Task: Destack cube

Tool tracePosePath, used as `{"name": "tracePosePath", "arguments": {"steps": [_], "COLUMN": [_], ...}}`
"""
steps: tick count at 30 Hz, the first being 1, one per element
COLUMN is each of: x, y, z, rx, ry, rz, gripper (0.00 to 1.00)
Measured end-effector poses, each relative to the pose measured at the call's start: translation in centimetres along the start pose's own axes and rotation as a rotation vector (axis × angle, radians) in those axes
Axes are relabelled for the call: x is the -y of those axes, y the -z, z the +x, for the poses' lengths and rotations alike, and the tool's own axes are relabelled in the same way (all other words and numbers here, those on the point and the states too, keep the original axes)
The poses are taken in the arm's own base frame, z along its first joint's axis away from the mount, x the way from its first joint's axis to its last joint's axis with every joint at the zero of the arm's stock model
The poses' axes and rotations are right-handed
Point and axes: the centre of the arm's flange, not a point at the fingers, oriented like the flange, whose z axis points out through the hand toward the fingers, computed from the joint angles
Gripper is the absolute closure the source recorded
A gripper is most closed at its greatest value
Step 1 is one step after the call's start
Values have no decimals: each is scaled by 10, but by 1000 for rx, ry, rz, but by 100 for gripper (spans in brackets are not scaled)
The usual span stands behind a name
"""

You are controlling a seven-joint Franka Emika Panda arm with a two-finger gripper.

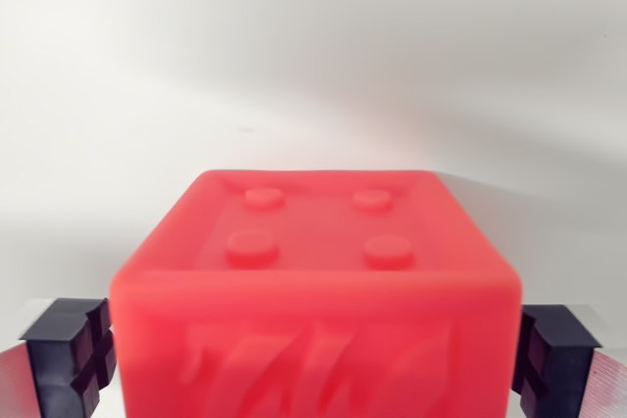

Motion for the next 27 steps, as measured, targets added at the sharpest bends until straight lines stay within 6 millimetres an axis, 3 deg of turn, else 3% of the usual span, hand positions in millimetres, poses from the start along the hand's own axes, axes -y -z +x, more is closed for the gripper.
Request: {"name": "tracePosePath", "arguments": {"steps": [12, 27], "x": [0, 0], "y": [3, 36], "z": [0, 1], "rx": [0, -4], "ry": [0, 0], "rz": [0, 1], "gripper": [0, 0]}}
